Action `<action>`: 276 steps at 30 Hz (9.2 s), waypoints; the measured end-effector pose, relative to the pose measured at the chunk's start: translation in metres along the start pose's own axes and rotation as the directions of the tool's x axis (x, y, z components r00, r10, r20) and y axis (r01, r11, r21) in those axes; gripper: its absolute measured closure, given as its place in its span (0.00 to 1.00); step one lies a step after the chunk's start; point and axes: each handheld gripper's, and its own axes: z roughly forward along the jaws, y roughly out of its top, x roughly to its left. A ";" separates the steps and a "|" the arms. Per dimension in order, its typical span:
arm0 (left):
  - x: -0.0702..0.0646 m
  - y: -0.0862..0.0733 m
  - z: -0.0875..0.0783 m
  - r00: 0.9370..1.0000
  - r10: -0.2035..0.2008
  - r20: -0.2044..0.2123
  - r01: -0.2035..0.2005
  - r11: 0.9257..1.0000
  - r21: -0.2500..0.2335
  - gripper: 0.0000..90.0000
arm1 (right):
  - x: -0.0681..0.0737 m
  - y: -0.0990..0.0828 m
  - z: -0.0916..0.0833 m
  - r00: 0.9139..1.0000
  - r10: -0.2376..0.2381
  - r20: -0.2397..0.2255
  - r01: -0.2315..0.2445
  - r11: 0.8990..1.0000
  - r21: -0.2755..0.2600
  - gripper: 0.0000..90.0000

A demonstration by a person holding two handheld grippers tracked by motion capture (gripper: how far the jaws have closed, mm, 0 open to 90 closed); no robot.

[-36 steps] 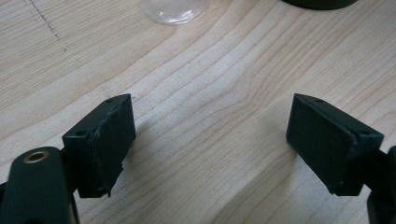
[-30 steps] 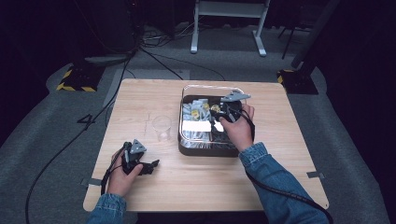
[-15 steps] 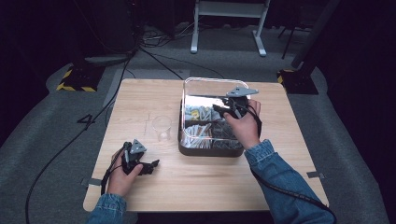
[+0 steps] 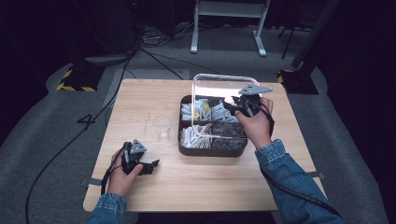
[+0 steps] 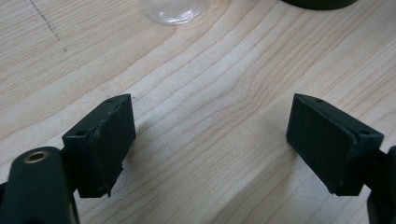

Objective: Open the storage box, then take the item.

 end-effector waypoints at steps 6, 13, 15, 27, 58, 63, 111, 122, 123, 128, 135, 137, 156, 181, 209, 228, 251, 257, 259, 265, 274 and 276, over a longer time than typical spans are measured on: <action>0.000 0.000 0.000 1.000 -0.001 0.001 0.001 1.000 -0.001 0.18 | -0.014 -0.010 -0.014 1.000 0.019 0.024 -0.019 1.000 0.002 0.66; 0.000 0.000 0.000 1.000 -0.002 0.000 0.002 1.000 0.000 0.18 | -0.036 -0.030 -0.034 0.995 0.072 0.065 -0.073 0.997 0.001 0.66; 0.000 0.000 0.000 1.000 -0.001 0.000 0.001 1.000 -0.001 0.18 | -0.042 -0.034 -0.040 0.993 0.083 0.081 -0.084 0.997 -0.001 0.66; 0.000 0.000 0.000 1.000 -0.001 0.001 0.001 1.000 0.000 0.18 | -0.075 -0.052 -0.070 0.981 0.121 0.154 -0.122 0.992 -0.002 0.66; 0.000 0.000 0.000 1.000 -0.002 0.000 0.002 1.000 0.000 0.18 | -0.149 -0.113 -0.074 0.957 0.166 0.237 -0.184 0.981 0.054 0.66; 0.000 0.000 0.000 1.000 -0.001 0.000 0.001 1.000 0.000 0.18 | -0.155 -0.124 -0.066 0.957 0.164 0.241 -0.186 0.980 0.072 0.66; 0.000 0.000 0.000 1.000 -0.002 0.000 0.002 1.000 -0.001 0.18 | -0.164 -0.186 -0.026 0.954 0.176 0.241 -0.225 0.955 0.192 0.65; 0.000 0.000 0.000 1.000 -0.002 0.000 0.002 1.000 -0.001 0.18 | -0.165 -0.190 -0.023 0.951 0.192 0.241 -0.241 0.951 0.193 0.65; 0.000 0.000 0.000 1.000 -0.002 0.000 0.002 1.000 -0.001 0.18 | -0.165 -0.190 -0.023 0.951 0.193 0.241 -0.241 0.951 0.193 0.65; 0.000 0.000 0.000 1.000 -0.001 0.000 0.001 1.000 -0.001 0.18 | -0.167 -0.190 -0.026 0.942 0.249 0.225 -0.287 0.946 0.153 0.53; -0.001 -0.001 0.000 1.000 -0.007 -0.005 0.007 1.000 0.001 0.18 | -0.164 -0.180 -0.043 0.936 0.275 0.218 -0.300 0.949 0.092 0.45; -0.002 0.000 0.000 1.000 -0.008 -0.007 0.008 1.000 0.001 0.18 | -0.160 -0.177 -0.050 0.938 0.280 0.204 -0.298 0.953 0.063 0.44; -0.028 0.005 -0.018 0.995 -0.082 -0.055 0.080 0.997 -0.022 0.28 | -0.097 -0.159 -0.097 0.956 0.273 0.112 -0.277 0.960 0.026 0.39; -0.076 0.071 -0.031 0.995 -0.014 0.095 0.027 0.990 -0.139 0.29 | -0.086 -0.166 -0.115 0.965 0.238 0.110 -0.242 0.970 0.016 0.36; -0.098 0.164 0.026 0.984 0.064 0.167 -0.036 0.986 -0.163 0.34 | -0.077 -0.179 -0.128 0.968 0.225 0.108 -0.229 0.973 0.028 0.35; -0.120 0.203 0.083 0.950 0.180 0.254 -0.147 0.979 -0.144 0.33 | -0.079 -0.182 -0.132 0.969 0.224 0.108 -0.228 0.973 0.023 0.35; -0.123 0.222 0.131 0.915 0.216 0.341 -0.233 0.972 0.009 0.57 | -0.077 -0.184 -0.127 0.972 0.217 0.085 -0.221 0.974 0.045 0.35; -0.125 0.226 0.136 0.922 0.239 0.304 -0.264 0.964 0.042 0.68 | -0.076 -0.184 -0.127 0.973 0.218 0.079 -0.223 0.974 0.051 0.34; -0.125 0.225 0.137 0.922 0.250 0.296 -0.278 0.959 0.055 0.72 | -0.076 -0.184 -0.127 0.973 0.217 0.075 -0.222 0.974 0.052 0.34; -0.128 0.225 0.137 0.918 0.284 0.278 -0.313 0.948 0.066 0.78 | -0.076 -0.185 -0.126 0.974 0.214 0.067 -0.218 0.974 0.058 0.34; -0.122 0.225 0.130 0.909 0.231 0.346 -0.263 0.963 0.049 0.90 | -0.076 -0.186 -0.126 0.974 0.218 0.065 -0.222 0.973 0.060 0.34; -0.121 0.226 0.125 0.902 0.228 0.366 -0.255 0.967 0.027 0.90 | -0.076 -0.186 -0.125 0.974 0.218 0.065 -0.222 0.973 0.060 0.34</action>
